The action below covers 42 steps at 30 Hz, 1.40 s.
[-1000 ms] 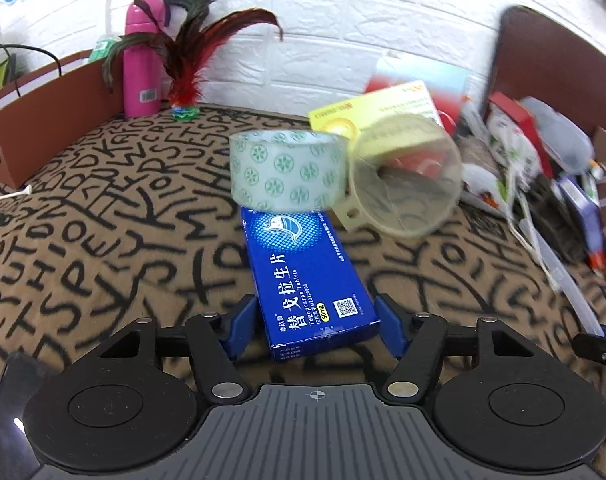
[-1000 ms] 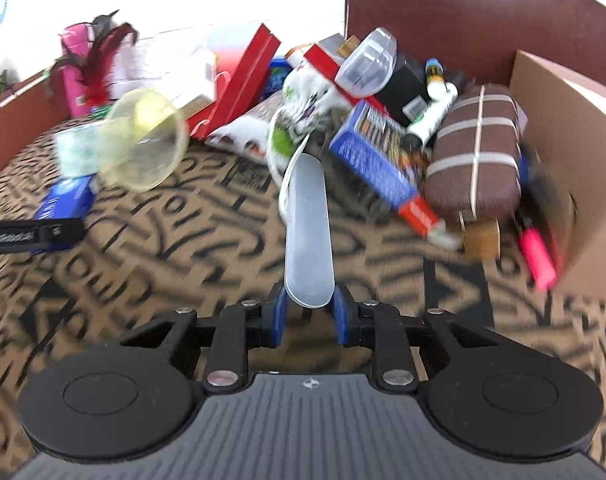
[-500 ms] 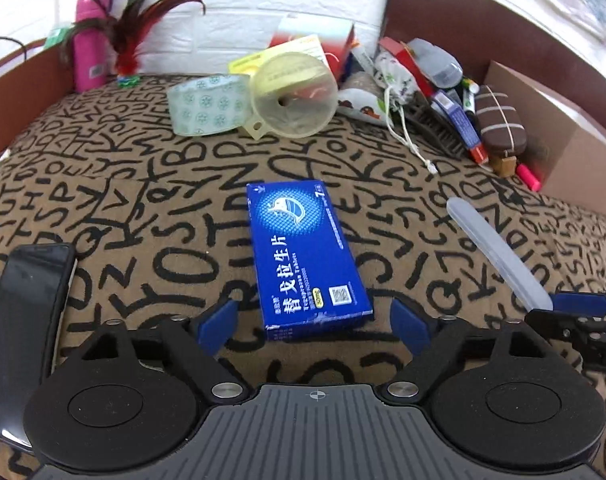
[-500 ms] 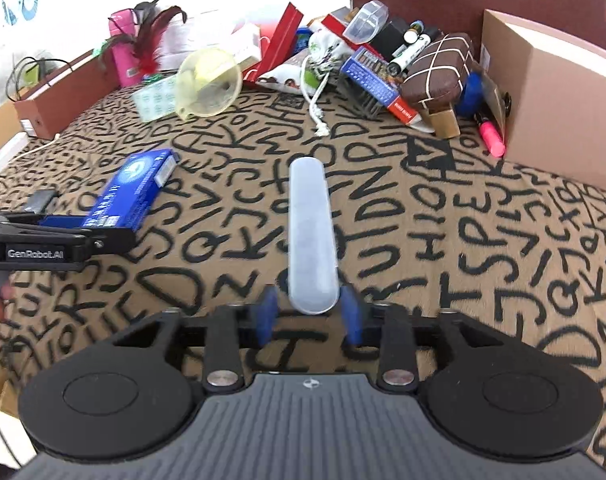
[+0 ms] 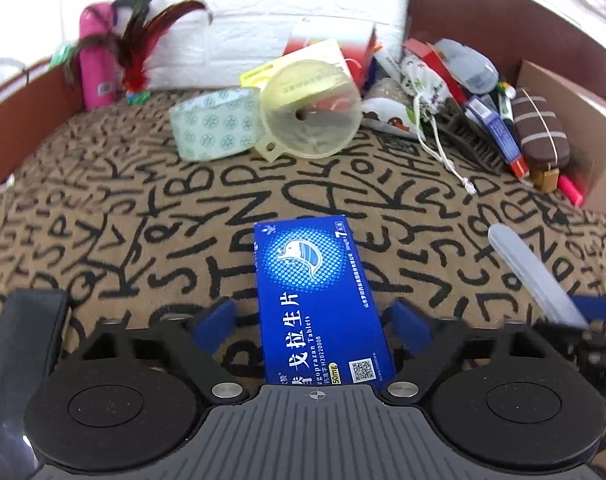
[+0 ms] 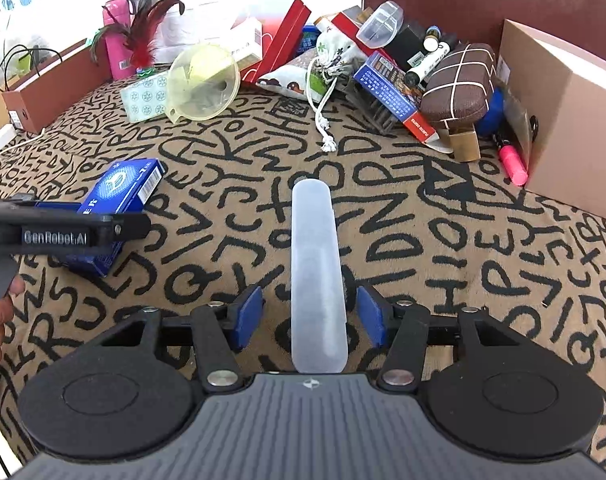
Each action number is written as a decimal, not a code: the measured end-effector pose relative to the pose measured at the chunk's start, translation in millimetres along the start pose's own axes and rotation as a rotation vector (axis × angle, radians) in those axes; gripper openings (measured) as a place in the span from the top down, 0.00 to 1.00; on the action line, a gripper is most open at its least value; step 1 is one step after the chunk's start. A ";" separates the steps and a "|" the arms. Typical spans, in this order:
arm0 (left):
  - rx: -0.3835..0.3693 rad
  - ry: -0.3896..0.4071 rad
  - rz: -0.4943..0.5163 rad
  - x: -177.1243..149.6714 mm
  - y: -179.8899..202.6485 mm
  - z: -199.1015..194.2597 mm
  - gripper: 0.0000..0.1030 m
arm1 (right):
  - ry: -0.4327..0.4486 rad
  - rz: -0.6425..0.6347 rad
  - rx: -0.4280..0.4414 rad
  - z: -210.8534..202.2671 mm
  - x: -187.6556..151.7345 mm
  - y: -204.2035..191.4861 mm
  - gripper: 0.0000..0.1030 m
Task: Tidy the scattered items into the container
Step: 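Grasp the blue medicine box with the left tool while the right tool grasps the clear plastic tube, then carry both items into the cardboard box and open both tools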
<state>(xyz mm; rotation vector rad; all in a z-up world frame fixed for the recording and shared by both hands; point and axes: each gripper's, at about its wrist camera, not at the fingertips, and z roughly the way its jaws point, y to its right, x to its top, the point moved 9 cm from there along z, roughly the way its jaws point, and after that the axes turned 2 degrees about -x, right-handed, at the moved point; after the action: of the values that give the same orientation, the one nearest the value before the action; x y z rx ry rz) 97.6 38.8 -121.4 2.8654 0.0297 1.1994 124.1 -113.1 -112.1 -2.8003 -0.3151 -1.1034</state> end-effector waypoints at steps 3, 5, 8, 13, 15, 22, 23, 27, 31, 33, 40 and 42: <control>-0.036 -0.008 0.018 1.6 6.5 -1.6 0.41 | 0.005 -0.007 -0.011 2.4 2.2 2.0 0.52; -0.103 -0.020 0.032 0.6 17.6 -3.4 0.42 | 0.003 -0.010 -0.017 -0.1 2.9 3.5 0.70; -0.254 -0.043 0.096 -6.0 46.3 -9.6 0.41 | -0.015 -0.003 -0.006 -6.7 -2.0 6.7 0.70; -0.281 -0.045 0.183 -15.3 77.3 -11.6 0.26 | -0.038 0.034 0.003 -25.8 -18.8 14.7 0.70; -0.258 -0.045 0.199 -15.8 82.5 -8.3 0.23 | -0.038 0.049 0.010 -28.1 -21.0 17.7 0.70; -0.234 -0.053 0.230 -14.3 84.0 -7.4 0.43 | -0.029 0.039 0.002 -21.5 -16.8 16.8 0.69; -0.235 -0.051 0.226 -14.5 83.8 -7.5 0.37 | -0.027 0.039 0.002 -20.9 -16.3 16.7 0.68; -0.217 -0.044 0.253 -16.5 87.8 -6.8 0.36 | -0.023 0.036 0.005 -18.9 -14.7 16.9 0.68; -0.215 -0.047 0.245 -16.4 87.9 -5.9 0.36 | -0.015 0.037 0.011 -15.5 -13.2 17.0 0.68; -0.214 -0.045 0.247 -17.0 87.7 -5.7 0.35 | -0.014 0.040 0.014 -14.6 -12.5 17.4 0.69; -0.208 -0.052 0.225 -16.2 90.4 -13.1 0.45 | 0.002 0.087 0.040 -23.7 -17.6 18.9 0.70; -0.234 -0.047 0.205 -14.9 95.8 -21.2 0.45 | 0.004 0.121 0.067 -31.1 -21.4 21.0 0.70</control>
<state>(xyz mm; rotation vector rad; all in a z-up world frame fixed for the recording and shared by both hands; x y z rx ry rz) 72.4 -56.9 -113.3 2.7397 -0.3879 1.0809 93.2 -142.4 -104.7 -2.7179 -0.1769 -1.0519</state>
